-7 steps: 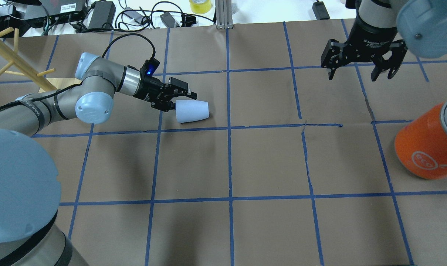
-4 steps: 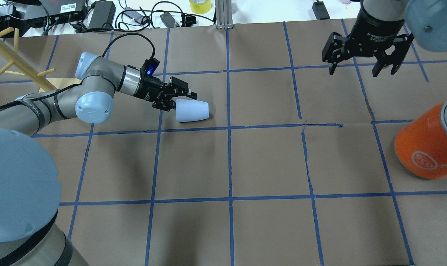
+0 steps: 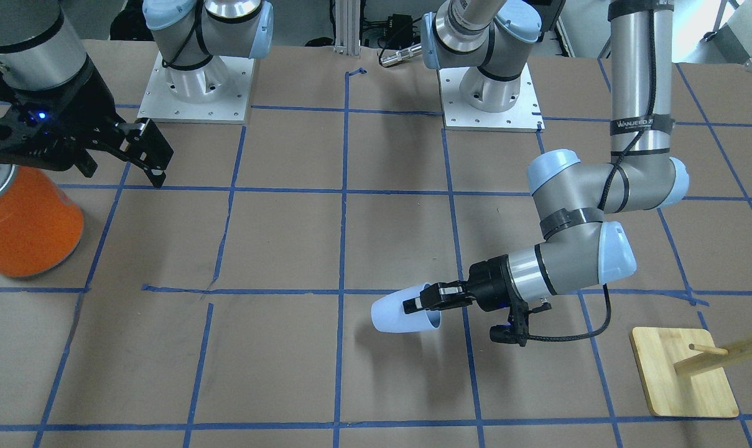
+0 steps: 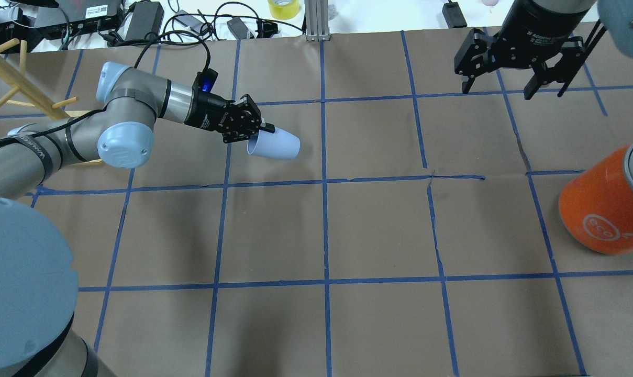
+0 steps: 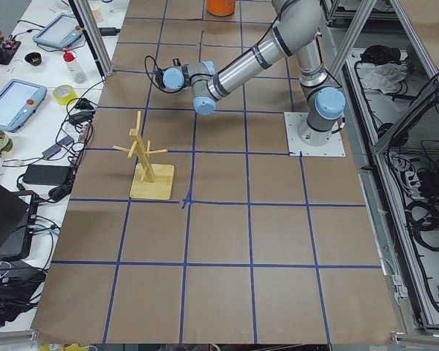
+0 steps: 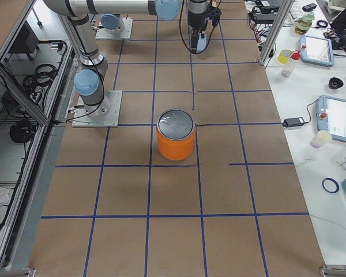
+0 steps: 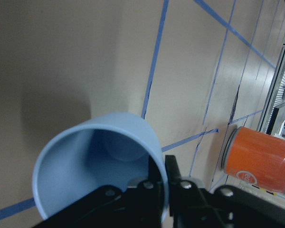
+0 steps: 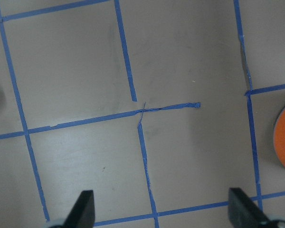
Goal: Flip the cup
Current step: 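Grasp the cup rim with the left gripper and rotate it upright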
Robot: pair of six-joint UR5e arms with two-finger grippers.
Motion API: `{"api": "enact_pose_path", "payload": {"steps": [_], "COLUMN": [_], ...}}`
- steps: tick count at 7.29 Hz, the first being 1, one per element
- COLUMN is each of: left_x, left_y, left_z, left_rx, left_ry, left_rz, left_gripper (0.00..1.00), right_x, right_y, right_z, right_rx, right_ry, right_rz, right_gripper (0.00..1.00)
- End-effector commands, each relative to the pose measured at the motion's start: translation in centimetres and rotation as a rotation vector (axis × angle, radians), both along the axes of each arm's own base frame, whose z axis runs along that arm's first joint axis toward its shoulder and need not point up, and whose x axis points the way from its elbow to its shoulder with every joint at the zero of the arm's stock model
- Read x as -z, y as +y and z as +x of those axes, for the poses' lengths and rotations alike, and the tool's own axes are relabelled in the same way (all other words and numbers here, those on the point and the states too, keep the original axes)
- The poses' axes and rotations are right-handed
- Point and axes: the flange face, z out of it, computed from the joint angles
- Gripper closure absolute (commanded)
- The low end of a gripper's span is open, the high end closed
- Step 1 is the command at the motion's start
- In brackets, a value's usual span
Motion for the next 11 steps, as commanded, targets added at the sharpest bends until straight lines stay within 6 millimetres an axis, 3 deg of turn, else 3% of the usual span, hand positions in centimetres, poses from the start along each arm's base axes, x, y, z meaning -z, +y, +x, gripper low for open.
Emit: {"api": "enact_pose_path", "payload": {"steps": [1, 2, 4, 8, 10, 11], "left_x": [-3.7, -4.8, -6.6, -5.2, -3.7, -3.5], "left_y": [-0.7, -1.0, -1.2, -2.9, -3.0, -3.1], "left_z": [3.2, 4.1, 4.8, 7.7, 7.8, 7.8], "left_rx": [-0.036, -0.030, 0.011, 0.225, 0.235, 0.228], "left_ry": [-0.273, -0.373, -0.668, -0.976, -0.974, -0.973], "left_rz": [-0.045, -0.063, -0.103, -0.180, -0.154, -0.148], "left_gripper": [1.00, 1.00, 1.00, 1.00, 1.00, 0.82], "right_x": [1.4, 2.7, 2.9, 3.6, 3.6, 3.7], "right_y": [0.3, 0.6, 0.7, 1.2, 1.2, 1.2], "right_z": [-0.4, -0.4, -0.4, -0.3, -0.3, -0.3], "right_rx": [0.007, 0.007, 0.005, 0.005, 0.006, 0.006], "right_ry": [0.003, 0.003, 0.005, 0.009, 0.009, 0.009], "right_rz": [0.047, 0.072, 0.083, 0.103, 0.103, 0.105], "right_gripper": [0.00, 0.00, 0.00, 0.00, 0.00, 0.00]}}
